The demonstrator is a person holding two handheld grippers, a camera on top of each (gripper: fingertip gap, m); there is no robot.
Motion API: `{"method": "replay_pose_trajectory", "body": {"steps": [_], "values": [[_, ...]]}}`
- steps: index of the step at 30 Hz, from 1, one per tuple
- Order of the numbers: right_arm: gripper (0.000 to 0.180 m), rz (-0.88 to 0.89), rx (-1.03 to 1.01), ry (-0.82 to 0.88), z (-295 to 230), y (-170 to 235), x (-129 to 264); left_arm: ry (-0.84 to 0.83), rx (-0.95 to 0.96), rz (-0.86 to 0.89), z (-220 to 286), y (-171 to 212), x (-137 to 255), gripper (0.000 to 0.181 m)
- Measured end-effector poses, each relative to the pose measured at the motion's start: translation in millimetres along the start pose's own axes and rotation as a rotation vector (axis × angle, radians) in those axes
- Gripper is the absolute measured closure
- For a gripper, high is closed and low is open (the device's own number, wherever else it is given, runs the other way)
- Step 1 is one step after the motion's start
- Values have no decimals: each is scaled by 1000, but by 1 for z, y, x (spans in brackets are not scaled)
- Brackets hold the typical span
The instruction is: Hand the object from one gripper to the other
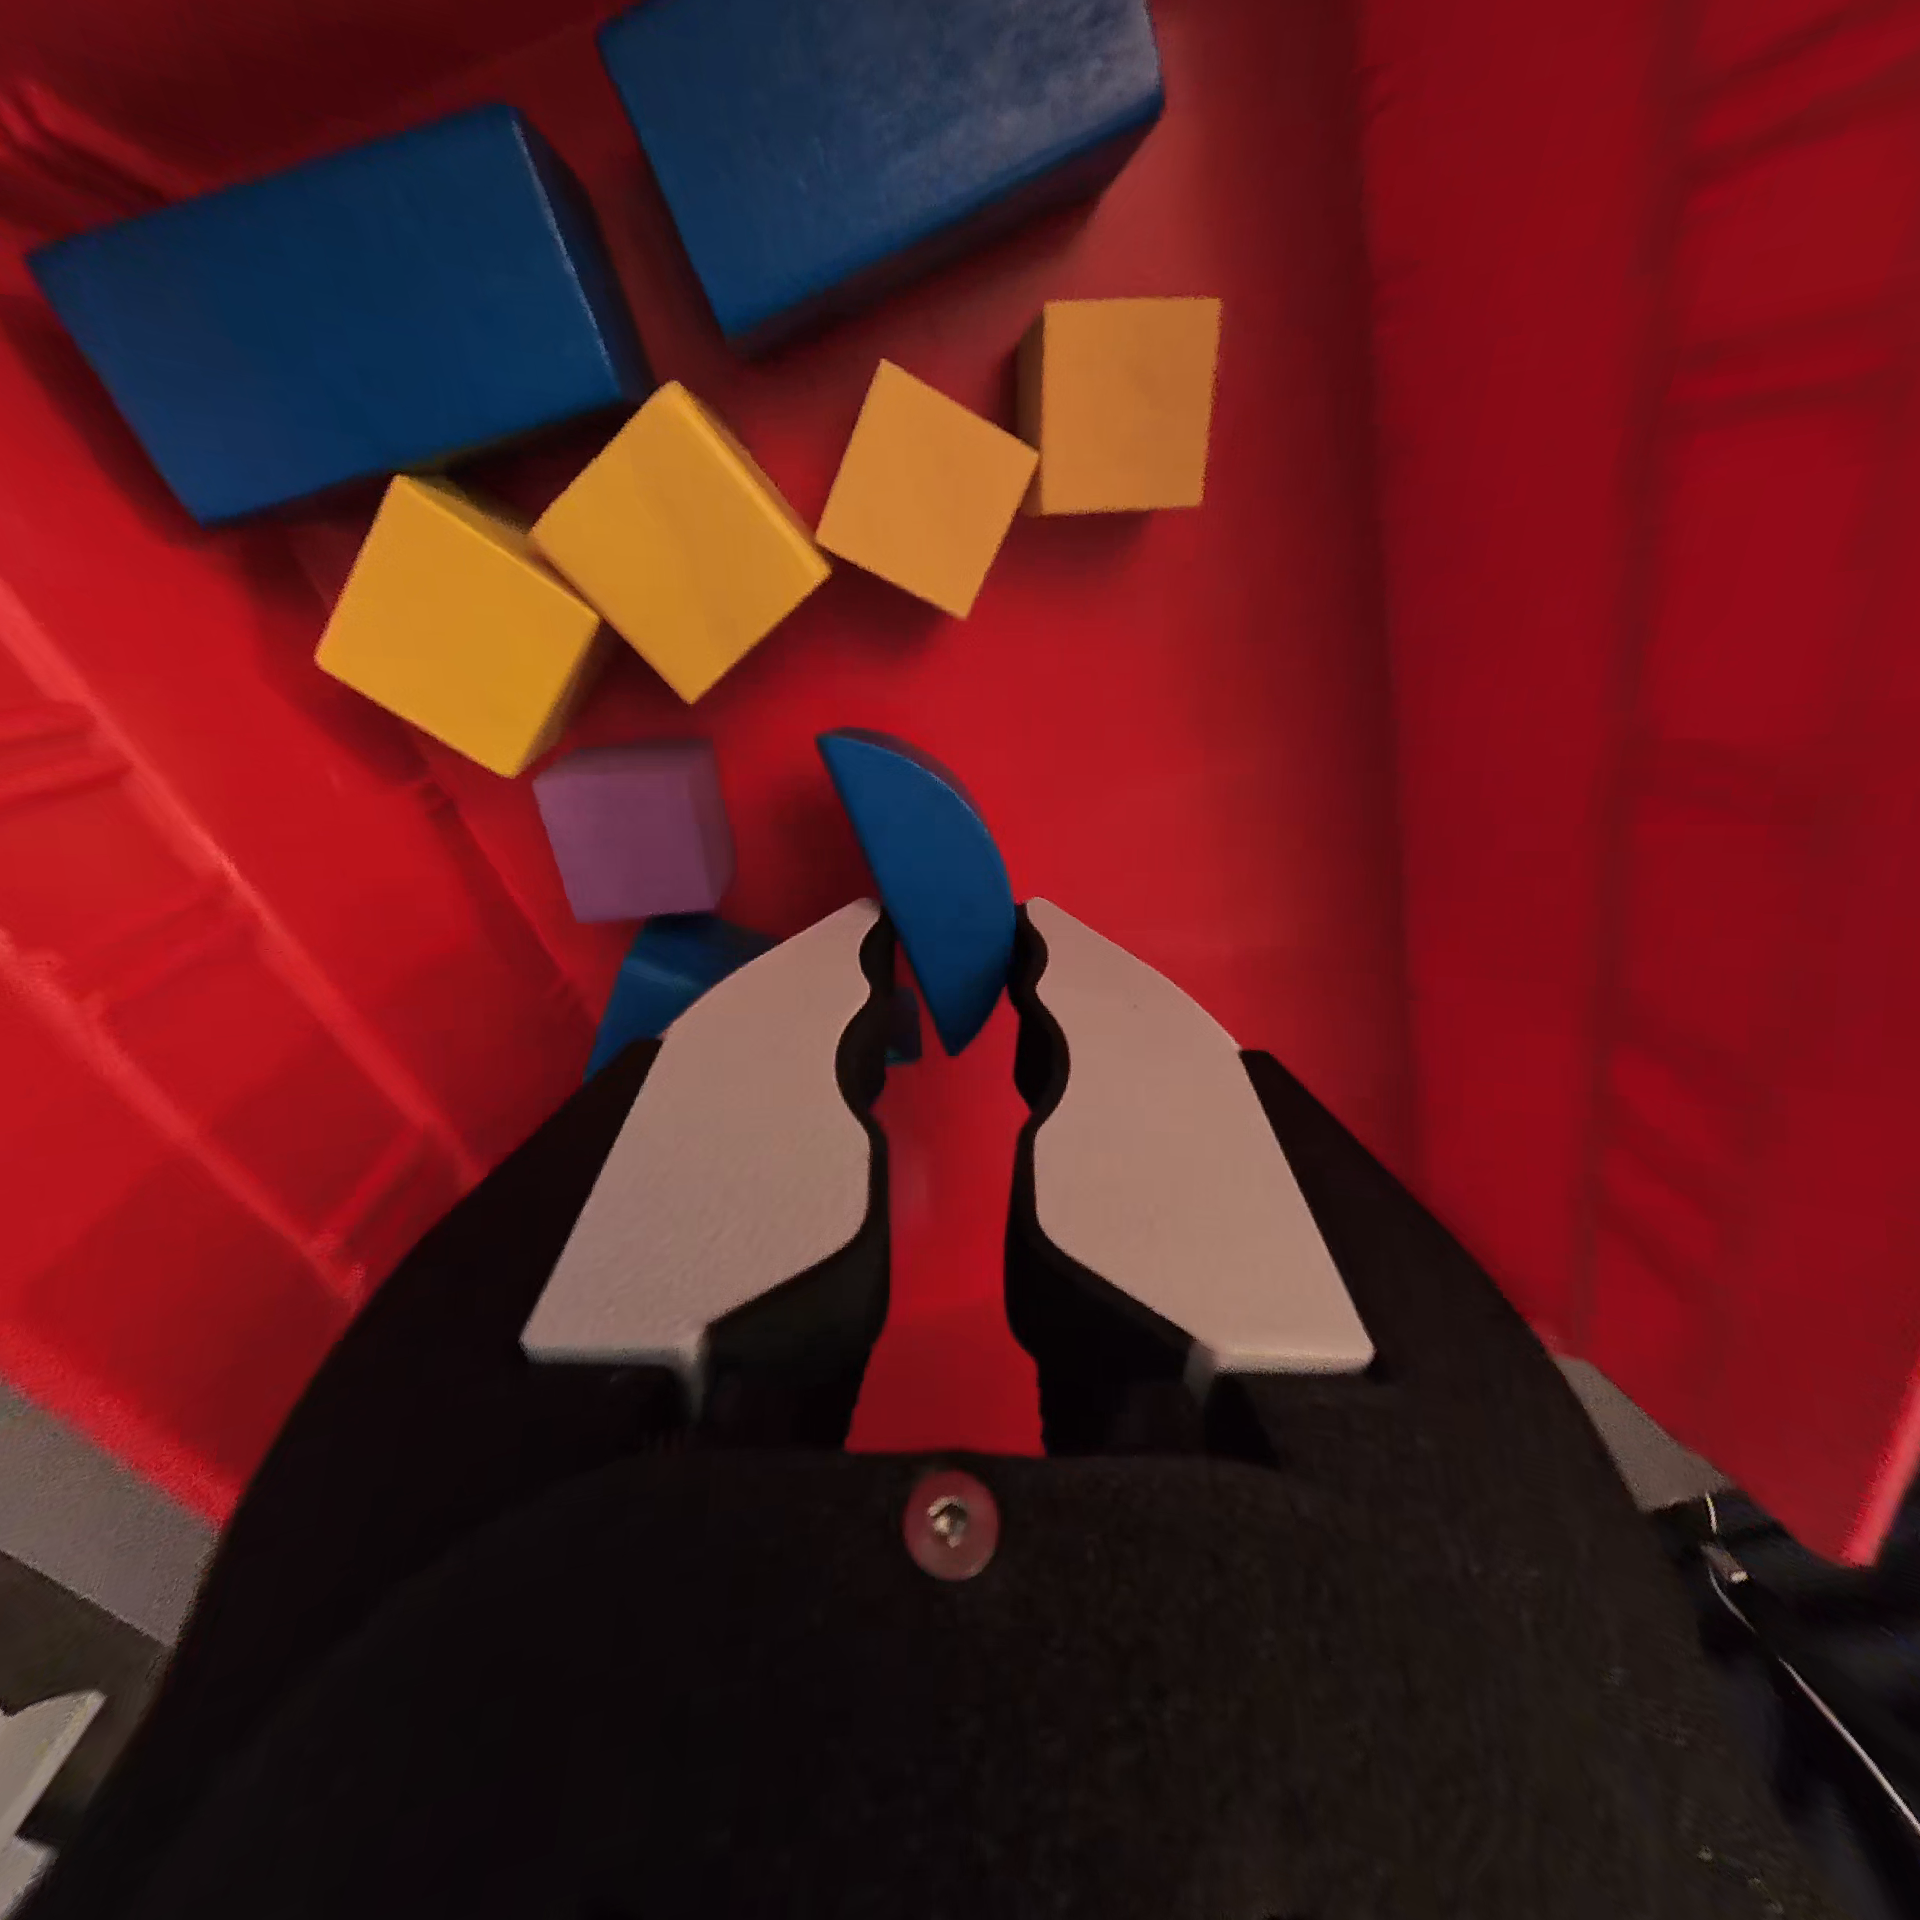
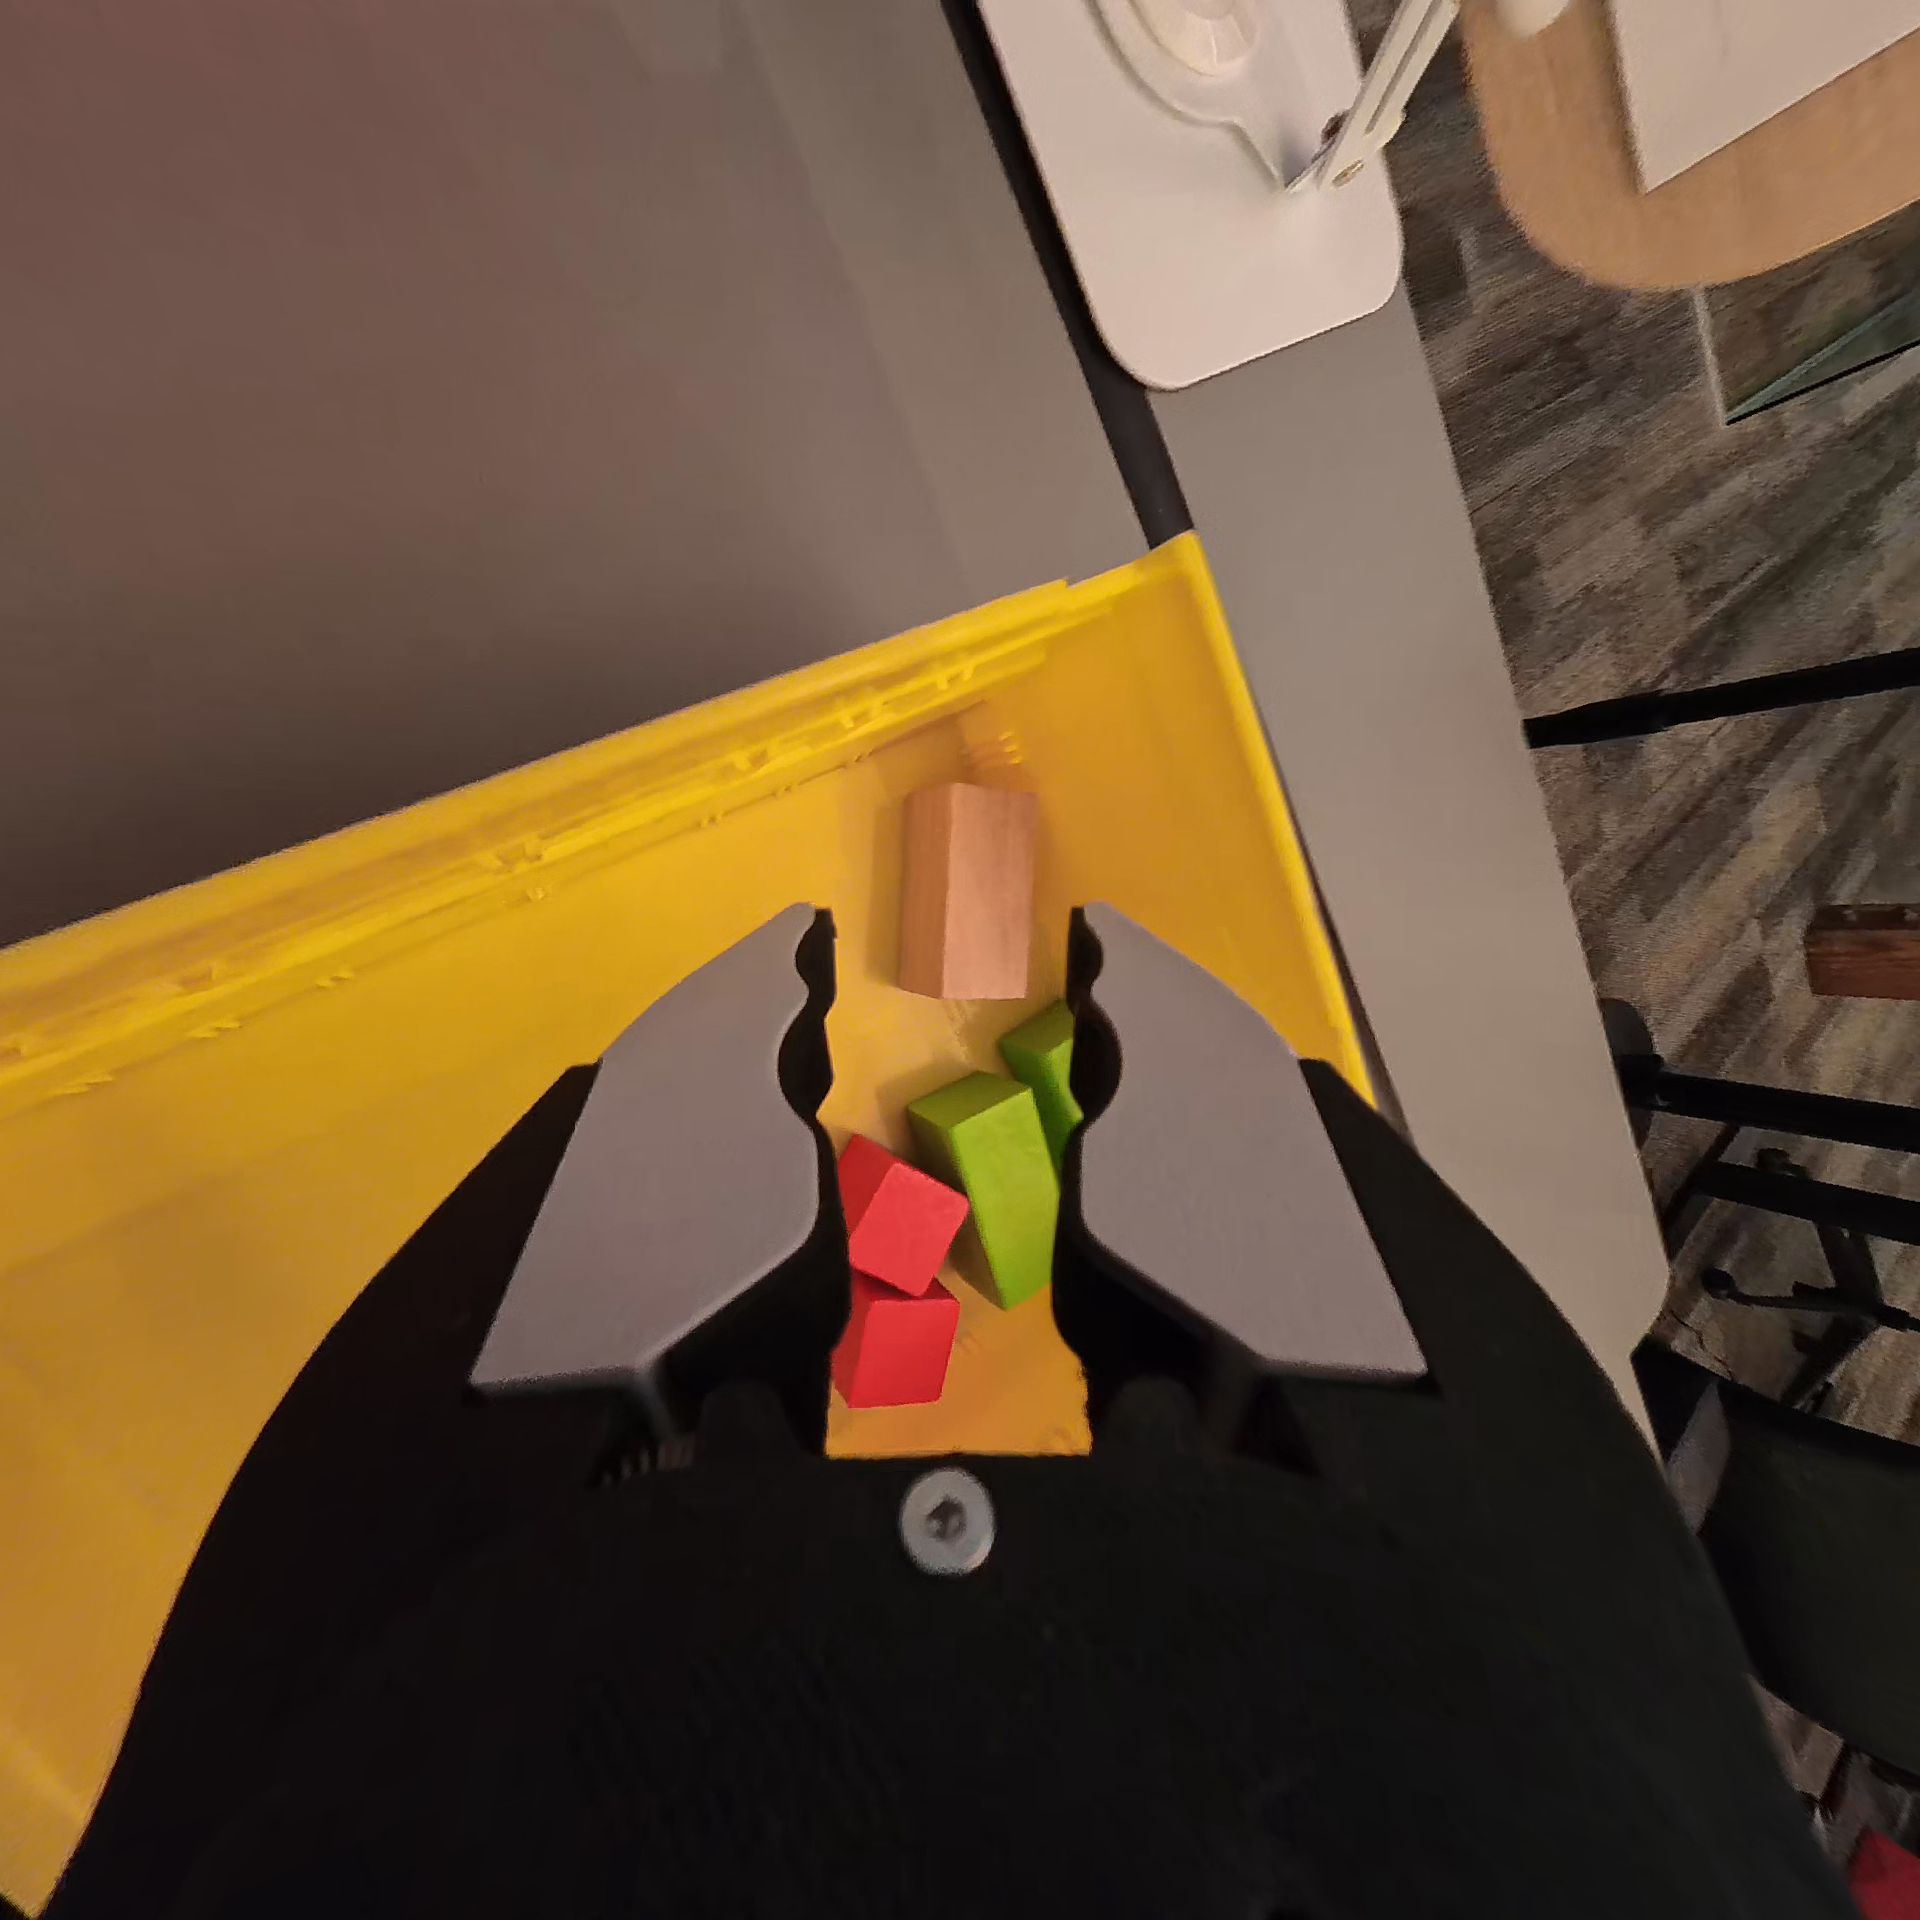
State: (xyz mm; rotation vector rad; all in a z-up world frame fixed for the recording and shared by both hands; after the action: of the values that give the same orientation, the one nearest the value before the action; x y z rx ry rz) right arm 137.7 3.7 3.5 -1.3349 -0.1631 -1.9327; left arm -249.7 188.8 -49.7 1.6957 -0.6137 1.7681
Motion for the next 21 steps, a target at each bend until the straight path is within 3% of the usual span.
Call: {"method": "replay_pose_trajectory", "body": {"steps": [3,6,12,17,21], "values": [[135,99,-16,72,4,-11,16,45,-54,24,4,12,18,161],[133,338,4,141,-3,-36,46,196,-214,96,23,28,42,161],[128,886,400,90,-90,-85,107,496,-687,220,94,67,89,161],[125,905,694,112,-160,-107,117,646,-953,159,144,89,98,161],[127,891,796,154,-187,-113,120,702,-1052,110,166,98,98,161]]}}
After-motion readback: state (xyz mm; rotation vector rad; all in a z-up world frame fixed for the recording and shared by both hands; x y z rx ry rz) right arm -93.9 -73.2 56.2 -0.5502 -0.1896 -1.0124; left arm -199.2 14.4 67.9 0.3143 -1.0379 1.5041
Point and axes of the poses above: each gripper's, where its closed fingertips meet, x back along the fingers, y out of its underside, z = x × y across the jaws, the point moved 8 cm from there along x, back along the fingers, and after that the axes turned 11 degrees about -z, right-handed, at the moved point
